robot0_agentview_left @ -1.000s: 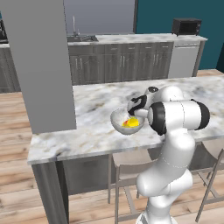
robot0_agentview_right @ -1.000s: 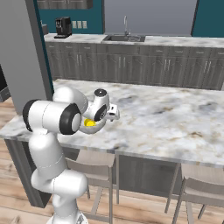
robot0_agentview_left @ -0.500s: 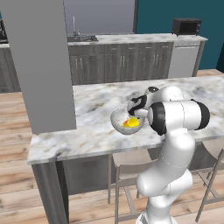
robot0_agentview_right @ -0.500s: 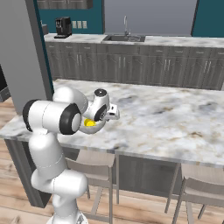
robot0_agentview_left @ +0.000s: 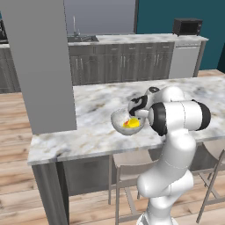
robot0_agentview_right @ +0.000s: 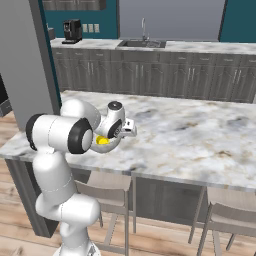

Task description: Place the cup inside the bowl on the dining table and move the bowl to any counter.

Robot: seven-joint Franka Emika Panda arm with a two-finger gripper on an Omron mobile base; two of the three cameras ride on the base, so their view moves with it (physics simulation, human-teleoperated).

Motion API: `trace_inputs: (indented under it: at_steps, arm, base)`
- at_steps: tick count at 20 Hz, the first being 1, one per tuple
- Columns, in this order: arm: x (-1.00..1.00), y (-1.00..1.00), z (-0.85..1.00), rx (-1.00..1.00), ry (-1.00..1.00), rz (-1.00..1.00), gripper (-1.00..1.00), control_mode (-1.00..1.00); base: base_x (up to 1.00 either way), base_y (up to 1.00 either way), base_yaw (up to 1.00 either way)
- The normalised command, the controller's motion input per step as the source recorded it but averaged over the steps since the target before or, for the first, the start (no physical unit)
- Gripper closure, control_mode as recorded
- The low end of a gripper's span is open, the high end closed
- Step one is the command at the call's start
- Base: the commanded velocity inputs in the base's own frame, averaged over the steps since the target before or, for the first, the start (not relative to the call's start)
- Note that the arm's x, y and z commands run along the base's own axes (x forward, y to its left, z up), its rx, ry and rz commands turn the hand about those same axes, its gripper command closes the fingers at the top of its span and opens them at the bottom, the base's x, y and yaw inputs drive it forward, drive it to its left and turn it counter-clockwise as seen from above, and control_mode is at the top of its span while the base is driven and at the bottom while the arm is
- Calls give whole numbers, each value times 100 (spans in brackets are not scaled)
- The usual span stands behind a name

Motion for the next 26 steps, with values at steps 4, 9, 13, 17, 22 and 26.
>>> trace_inputs:
  at_steps: [4, 9, 13, 17, 22, 26]
  arm:
    - [-4, 0, 0, 0, 0, 0, 100, -100]
    - [-3, 0, 6, 3, 0, 0, 100, -100]
    - [-2, 0, 18, 4, 0, 0, 100, -100]
    - [0, 0, 18, 5, 0, 0, 100, -100]
    - [0, 0, 11, 6, 0, 0, 100, -100]
    - [-3, -8, 5, 7, 0, 0, 100, -100]
  base:
    - [0, 0, 0]
    - [0, 0, 0]
    - [0, 0, 0]
    - [0, 0, 0]
    - [0, 0, 0]
    - [0, 0, 0]
